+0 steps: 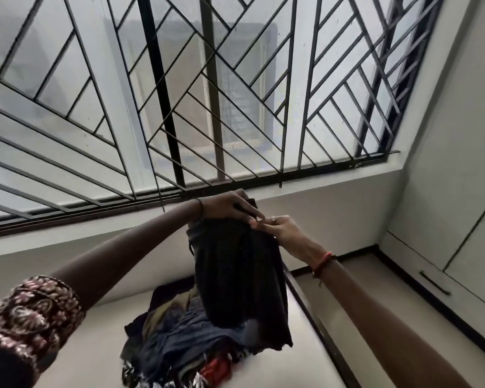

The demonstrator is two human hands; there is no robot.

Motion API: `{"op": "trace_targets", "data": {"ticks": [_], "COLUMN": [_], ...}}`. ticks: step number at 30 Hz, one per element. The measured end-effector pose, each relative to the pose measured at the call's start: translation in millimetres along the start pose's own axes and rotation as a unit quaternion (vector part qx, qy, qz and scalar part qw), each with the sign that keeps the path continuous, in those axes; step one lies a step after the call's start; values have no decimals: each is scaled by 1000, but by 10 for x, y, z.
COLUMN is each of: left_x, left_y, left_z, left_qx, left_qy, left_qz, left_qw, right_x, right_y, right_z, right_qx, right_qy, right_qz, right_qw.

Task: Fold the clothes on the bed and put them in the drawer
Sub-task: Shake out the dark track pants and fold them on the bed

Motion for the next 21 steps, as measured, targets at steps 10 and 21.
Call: {"op": "trace_targets", "data": {"ticks": [10, 21], "left_x": [284, 446], "left_y": [-105, 14], "left_z": [67, 97], "left_qx": [-32, -39], "left_qy": [74, -7], "left_qz": [24, 76], "left_qw": [996, 996], "right_x": [39, 19], "right_y": [-183, -176], "right_z": [-186, -224], "right_qx": [26, -3], "right_qy": [12, -12], "right_qz": [24, -4], "right_qw": [999, 1000]}}
Point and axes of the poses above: each hand's wrist, its own z-axis towards the middle knuckle, its own x-axis out of the palm, y = z × x, the point moved 6 cm from there along z, towards the middle knuckle, and after that the axes turned 1 degree about y, right-handed, at the moved point
